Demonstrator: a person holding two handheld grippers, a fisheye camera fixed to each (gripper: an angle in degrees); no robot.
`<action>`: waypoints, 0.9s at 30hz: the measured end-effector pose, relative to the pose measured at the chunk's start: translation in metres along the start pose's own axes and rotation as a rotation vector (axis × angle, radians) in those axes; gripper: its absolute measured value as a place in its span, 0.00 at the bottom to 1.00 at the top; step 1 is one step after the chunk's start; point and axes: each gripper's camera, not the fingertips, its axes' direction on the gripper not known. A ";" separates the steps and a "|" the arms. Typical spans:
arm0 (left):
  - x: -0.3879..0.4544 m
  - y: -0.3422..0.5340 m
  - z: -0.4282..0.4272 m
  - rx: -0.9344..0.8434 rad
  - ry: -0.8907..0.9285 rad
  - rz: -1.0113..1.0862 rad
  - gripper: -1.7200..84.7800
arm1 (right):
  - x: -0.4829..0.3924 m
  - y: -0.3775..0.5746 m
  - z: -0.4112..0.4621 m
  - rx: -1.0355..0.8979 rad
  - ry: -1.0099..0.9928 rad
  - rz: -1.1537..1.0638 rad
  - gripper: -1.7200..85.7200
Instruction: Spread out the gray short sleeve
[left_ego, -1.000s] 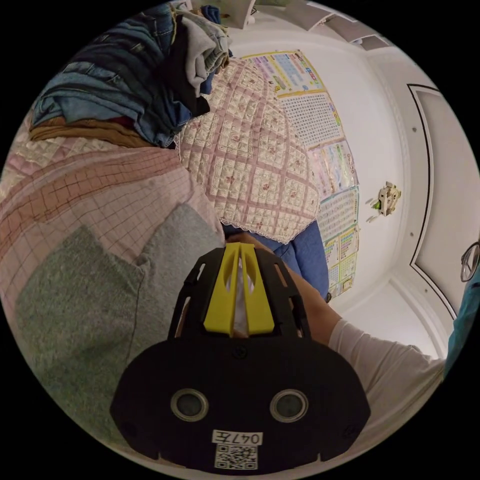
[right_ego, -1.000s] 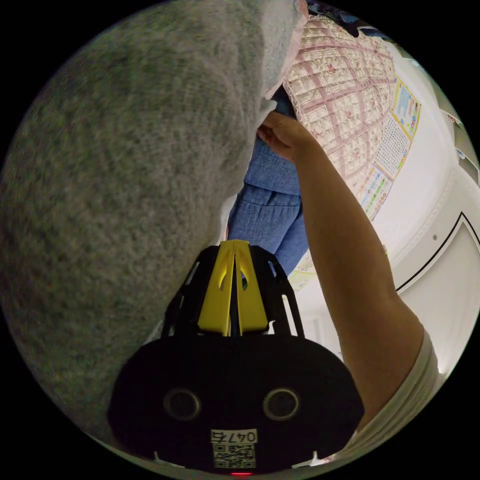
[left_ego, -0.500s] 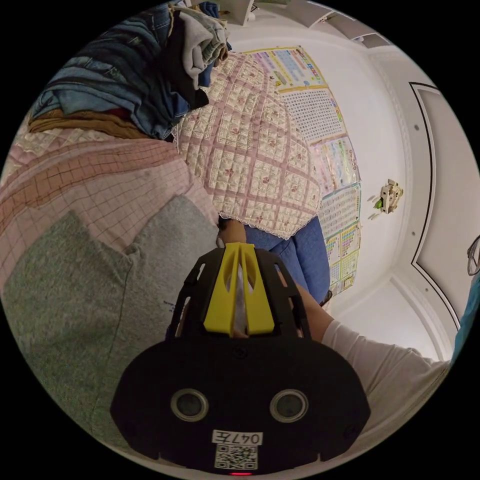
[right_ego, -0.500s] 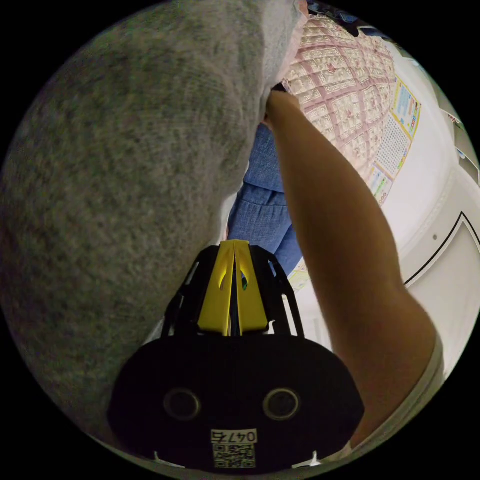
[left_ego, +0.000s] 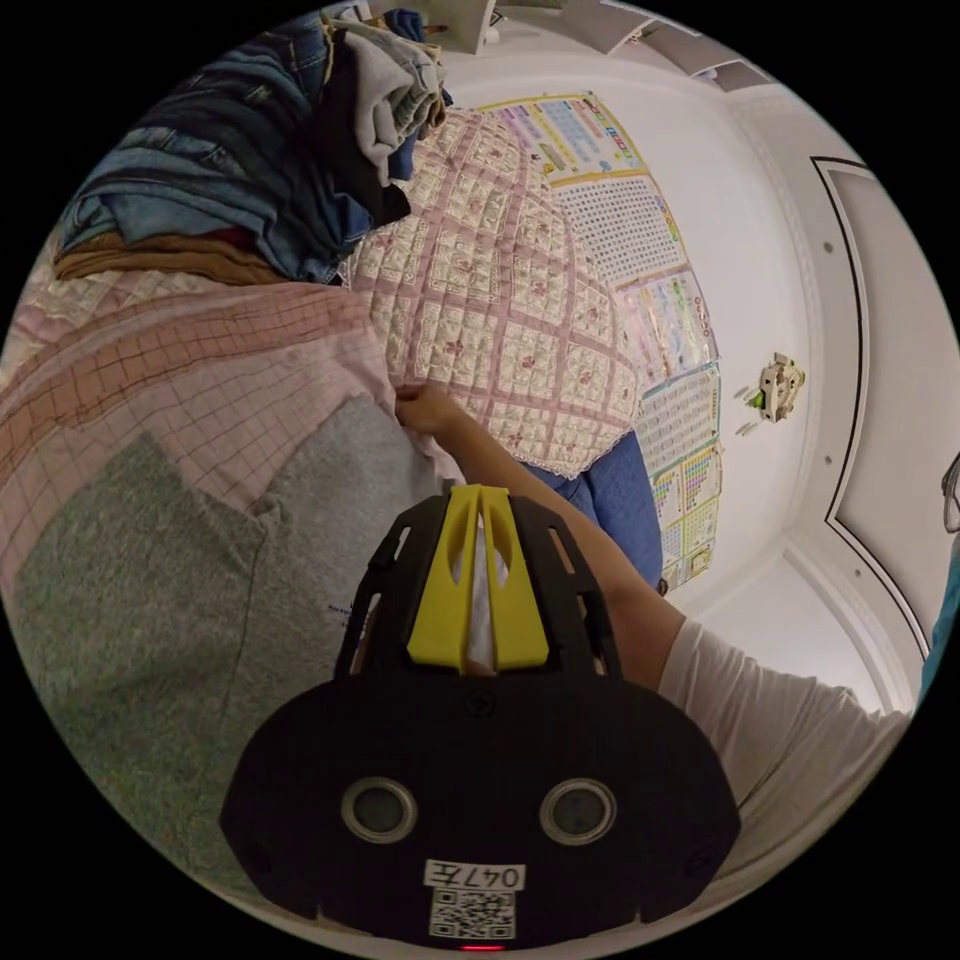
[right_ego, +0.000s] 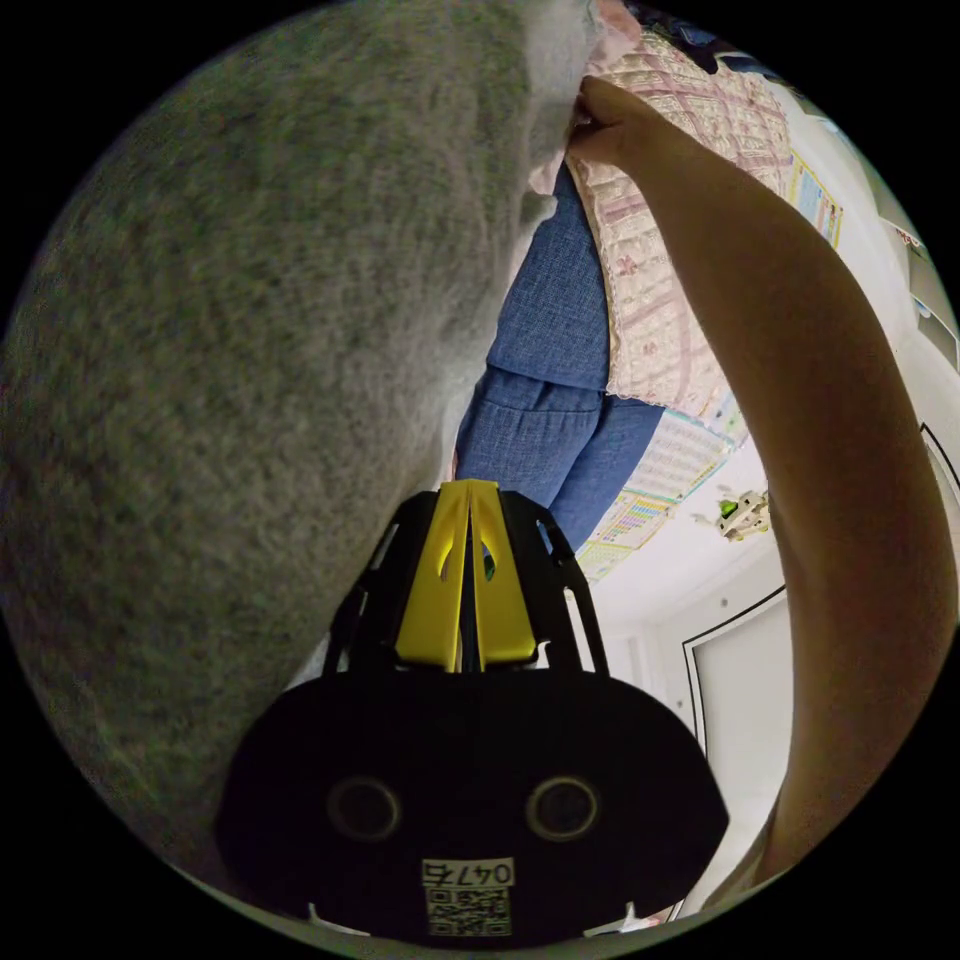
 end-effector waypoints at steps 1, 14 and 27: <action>0.001 -0.001 0.002 -0.009 0.009 0.000 0.01 | 0.000 0.000 0.000 0.000 0.000 0.000 0.01; 0.009 -0.012 -0.014 0.013 -0.005 -0.018 0.01 | 0.000 0.000 0.003 0.000 0.000 -0.001 0.01; 0.021 0.000 -0.014 0.019 0.000 -0.054 0.01 | 0.001 -0.002 0.006 -0.002 0.001 -0.006 0.01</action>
